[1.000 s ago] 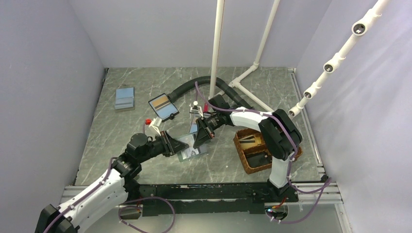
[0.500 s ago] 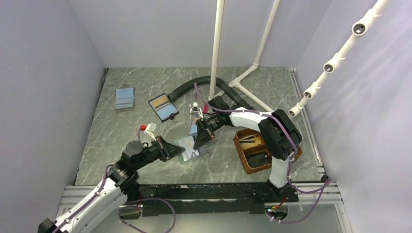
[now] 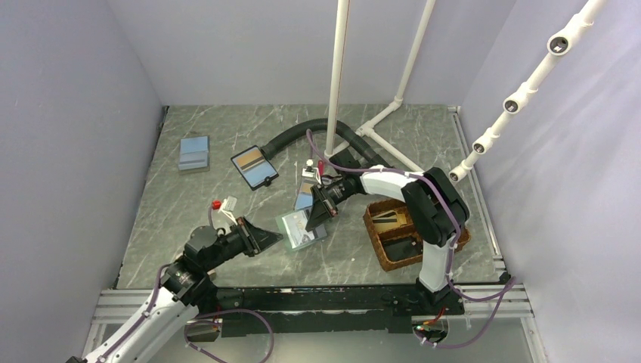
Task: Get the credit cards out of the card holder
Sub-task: Remove the credit card from the card holder.
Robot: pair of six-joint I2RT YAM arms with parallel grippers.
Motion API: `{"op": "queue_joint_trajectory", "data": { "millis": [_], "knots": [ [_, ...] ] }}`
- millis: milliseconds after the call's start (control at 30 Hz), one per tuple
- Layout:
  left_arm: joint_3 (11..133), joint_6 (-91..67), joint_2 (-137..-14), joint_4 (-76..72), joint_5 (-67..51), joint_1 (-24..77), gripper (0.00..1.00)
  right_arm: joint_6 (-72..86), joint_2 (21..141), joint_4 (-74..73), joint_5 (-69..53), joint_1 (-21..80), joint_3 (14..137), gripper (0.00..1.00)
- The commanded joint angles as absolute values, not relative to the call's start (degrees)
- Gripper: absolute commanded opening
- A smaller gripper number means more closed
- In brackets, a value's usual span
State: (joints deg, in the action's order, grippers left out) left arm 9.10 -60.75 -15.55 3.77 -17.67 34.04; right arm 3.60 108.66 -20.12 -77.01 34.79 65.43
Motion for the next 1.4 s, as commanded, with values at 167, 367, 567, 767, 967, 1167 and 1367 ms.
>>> {"op": "queue_joint_trajectory", "data": {
  "millis": [167, 367, 567, 767, 967, 1167, 1367],
  "knots": [
    [12.3, -61.6, -16.5, 17.8, -10.9, 33.8, 0.44, -1.2, 109.1, -22.5, -77.0, 35.1, 65.6, 0.0],
    [10.7, -60.4, -19.4, 8.7, -14.3, 33.8, 0.61, -0.1, 107.9, -20.6, -79.3, 35.1, 64.8, 0.0],
    [9.4, -59.2, -26.8, -6.2, -19.8, 33.8, 0.62, 2.2, 106.9, -18.6, -80.6, 35.1, 64.2, 0.0],
    [9.3, -59.7, -33.9, -14.0, -22.9, 33.7, 0.46, 2.6, 107.0, -18.3, -82.2, 35.2, 64.4, 0.0],
    [7.9, -61.2, -36.8, -20.8, -25.2, 33.5, 0.19, 2.9, 107.3, -17.9, -81.7, 35.1, 64.2, 0.0],
    [7.7, -61.2, -33.7, -19.5, -26.5, 33.0, 0.0, 1.2, 108.2, -20.2, -79.8, 35.1, 65.0, 0.0],
    [5.3, -62.8, -26.9, -16.8, -27.9, 30.8, 0.0, 0.5, 108.4, -21.3, -79.0, 34.7, 64.8, 0.0]
  ]
}}
